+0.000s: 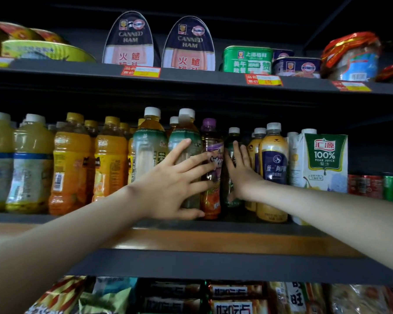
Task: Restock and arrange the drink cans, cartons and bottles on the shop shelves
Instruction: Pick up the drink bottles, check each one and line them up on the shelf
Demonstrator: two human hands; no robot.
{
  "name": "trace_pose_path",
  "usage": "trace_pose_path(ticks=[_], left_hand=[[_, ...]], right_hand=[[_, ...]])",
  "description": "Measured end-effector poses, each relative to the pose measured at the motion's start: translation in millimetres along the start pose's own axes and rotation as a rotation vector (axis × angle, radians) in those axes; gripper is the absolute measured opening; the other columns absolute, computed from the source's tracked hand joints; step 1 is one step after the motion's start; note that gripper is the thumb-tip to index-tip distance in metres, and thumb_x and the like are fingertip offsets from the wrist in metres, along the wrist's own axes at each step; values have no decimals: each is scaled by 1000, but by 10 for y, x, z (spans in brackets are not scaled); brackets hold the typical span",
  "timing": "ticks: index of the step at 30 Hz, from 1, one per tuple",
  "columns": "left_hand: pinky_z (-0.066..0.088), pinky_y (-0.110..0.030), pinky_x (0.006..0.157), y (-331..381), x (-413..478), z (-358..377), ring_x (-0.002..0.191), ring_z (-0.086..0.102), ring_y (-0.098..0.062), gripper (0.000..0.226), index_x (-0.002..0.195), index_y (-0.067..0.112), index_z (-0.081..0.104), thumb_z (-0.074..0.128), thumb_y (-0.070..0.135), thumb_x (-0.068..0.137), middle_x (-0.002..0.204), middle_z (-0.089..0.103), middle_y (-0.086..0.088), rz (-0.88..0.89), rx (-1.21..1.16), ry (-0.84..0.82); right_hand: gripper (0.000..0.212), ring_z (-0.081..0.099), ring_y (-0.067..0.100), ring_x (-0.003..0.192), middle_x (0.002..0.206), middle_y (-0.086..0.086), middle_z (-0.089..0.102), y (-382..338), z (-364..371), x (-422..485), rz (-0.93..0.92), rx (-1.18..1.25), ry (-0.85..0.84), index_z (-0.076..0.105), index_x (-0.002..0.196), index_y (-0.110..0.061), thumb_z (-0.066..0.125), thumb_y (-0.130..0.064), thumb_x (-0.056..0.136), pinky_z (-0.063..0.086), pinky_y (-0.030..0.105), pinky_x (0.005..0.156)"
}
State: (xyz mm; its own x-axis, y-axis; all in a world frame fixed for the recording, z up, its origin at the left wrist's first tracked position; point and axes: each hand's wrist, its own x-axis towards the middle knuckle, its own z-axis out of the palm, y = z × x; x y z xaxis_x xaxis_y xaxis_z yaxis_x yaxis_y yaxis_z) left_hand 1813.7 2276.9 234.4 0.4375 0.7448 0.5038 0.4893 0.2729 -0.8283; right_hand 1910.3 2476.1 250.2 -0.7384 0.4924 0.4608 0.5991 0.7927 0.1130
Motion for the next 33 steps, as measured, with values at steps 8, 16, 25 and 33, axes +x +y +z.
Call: trace_pose_path(ticks=[8, 16, 25, 33], left_hand=[[2, -57, 117, -4, -32, 30, 141, 35, -28, 62, 126, 21, 64, 35, 64, 91, 144, 49, -11, 5, -25, 19], [13, -57, 117, -131, -303, -89, 144, 27, -31, 63, 141, 21, 47, 41, 59, 91, 153, 34, -16, -221, -43, 69], [38, -57, 104, -210, -608, -195, 137, 35, -40, 62, 141, 15, 38, 45, 48, 90, 147, 38, -21, -486, -147, -35], [39, -45, 104, -135, -610, -279, 136, 37, -38, 68, 140, 16, 42, 73, 26, 80, 148, 37, -18, -449, -254, -8]], right_hand=[[119, -32, 31, 141, 148, 12, -44, -10, 120, 237, 67, 70, -20, -25, 149, -17, 74, -14, 83, 2, 50, 120], [93, 11, 28, 146, 160, 1, -9, -179, -349, -450, -114, 230, 306, -14, 152, -31, 53, -5, 92, 49, 30, 87], [82, 49, 35, 123, 158, 2, -13, -897, -379, -865, -273, 466, 291, -17, 142, -54, 46, -62, 91, 48, 36, 90], [97, 60, 19, 69, 159, 9, -11, -937, -390, -859, -204, 631, 304, -18, 138, -58, 62, -29, 92, 49, 22, 54]])
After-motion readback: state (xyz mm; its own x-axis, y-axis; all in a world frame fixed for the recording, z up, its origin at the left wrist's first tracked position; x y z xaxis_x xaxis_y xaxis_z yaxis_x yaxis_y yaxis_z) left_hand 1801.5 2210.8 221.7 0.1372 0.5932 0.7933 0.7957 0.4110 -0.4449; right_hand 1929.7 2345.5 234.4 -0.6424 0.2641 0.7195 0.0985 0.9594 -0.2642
